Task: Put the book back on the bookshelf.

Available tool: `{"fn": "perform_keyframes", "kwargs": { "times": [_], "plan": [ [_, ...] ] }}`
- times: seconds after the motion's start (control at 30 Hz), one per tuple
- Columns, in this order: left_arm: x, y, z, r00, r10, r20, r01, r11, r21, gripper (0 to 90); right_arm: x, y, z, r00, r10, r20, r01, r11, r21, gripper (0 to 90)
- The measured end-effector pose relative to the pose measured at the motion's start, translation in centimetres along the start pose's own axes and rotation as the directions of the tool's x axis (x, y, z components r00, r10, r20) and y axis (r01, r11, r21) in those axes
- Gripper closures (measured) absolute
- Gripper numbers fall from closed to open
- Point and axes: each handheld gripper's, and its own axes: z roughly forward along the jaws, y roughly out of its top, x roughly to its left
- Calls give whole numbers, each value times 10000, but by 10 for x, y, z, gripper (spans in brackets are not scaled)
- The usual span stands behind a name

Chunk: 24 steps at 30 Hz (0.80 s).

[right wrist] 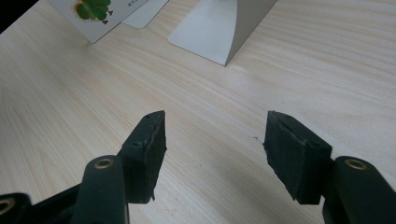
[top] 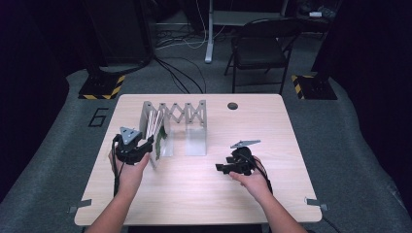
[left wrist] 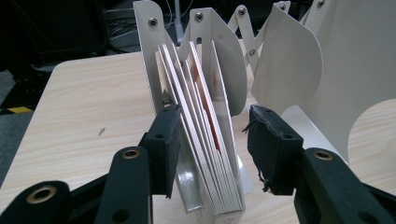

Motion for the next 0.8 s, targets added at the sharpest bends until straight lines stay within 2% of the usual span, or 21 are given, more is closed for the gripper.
{"fn": "perform_keyframes", "kwargs": {
  "times": [0.2, 0.53, 0.8],
  "plan": [
    [2, 2, -3, 9995, 63, 322, -72, 9995, 297, 500, 0, 0, 0, 10000, 5, 9, -5, 10000, 2, 388],
    [3, 6, -15, 9971, 64, 763, -88, 9995, 315, 478, 0, 0, -1, 10000, 78, 13, -78, 10000, 15, 387],
    [-3, 9, -25, 9895, 274, 1417, -330, 9987, 379, 477, 0, 0, -2, 10000, 45, 54, -45, 10000, -27, 387]
  ]
}}
